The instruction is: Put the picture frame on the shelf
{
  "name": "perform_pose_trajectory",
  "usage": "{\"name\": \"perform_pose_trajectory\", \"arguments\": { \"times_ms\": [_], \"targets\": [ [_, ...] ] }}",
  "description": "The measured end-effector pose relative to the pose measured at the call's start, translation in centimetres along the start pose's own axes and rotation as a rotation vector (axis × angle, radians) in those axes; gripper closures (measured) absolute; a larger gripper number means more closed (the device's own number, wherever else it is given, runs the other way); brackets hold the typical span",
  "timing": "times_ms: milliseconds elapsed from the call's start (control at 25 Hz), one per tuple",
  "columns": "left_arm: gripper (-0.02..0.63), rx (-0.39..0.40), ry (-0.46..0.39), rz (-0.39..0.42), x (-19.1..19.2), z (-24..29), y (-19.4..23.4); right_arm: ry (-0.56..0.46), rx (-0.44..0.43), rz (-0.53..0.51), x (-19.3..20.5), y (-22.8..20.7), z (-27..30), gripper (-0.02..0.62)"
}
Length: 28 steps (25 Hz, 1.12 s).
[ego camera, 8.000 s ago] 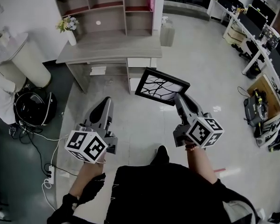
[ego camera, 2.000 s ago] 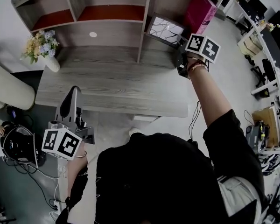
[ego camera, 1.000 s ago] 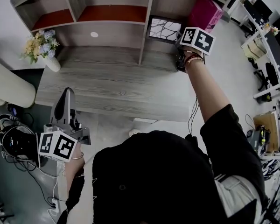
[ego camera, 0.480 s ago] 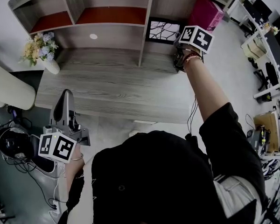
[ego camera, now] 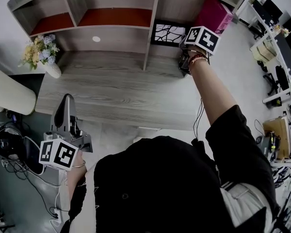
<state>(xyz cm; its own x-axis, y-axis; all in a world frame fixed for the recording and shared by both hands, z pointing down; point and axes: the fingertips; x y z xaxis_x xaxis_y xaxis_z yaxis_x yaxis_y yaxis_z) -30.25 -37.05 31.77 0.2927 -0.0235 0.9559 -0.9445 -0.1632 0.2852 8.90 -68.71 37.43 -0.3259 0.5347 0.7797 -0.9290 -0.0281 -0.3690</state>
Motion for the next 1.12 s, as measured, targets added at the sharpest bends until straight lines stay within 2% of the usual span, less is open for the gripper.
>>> {"name": "perform_pose_trajectory", "arguments": {
  "times_ms": [1120],
  "targets": [
    [0.594, -0.042, -0.003, 0.008, 0.0, -0.3, 0.3, -0.025, 0.05, 0.029, -0.4, -0.4, 1.6, 0.511]
  ]
}}
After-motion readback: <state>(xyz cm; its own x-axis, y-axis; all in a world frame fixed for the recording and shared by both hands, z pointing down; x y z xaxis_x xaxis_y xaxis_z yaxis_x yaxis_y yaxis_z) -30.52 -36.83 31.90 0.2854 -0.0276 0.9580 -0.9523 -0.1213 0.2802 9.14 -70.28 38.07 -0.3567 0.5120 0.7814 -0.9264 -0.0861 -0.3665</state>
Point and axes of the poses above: the fingertips, and each gripper's own axes: z forward along the fingers, y to its left, x out of its underside, and after that the axes turned 5 degrees about z, right-handed
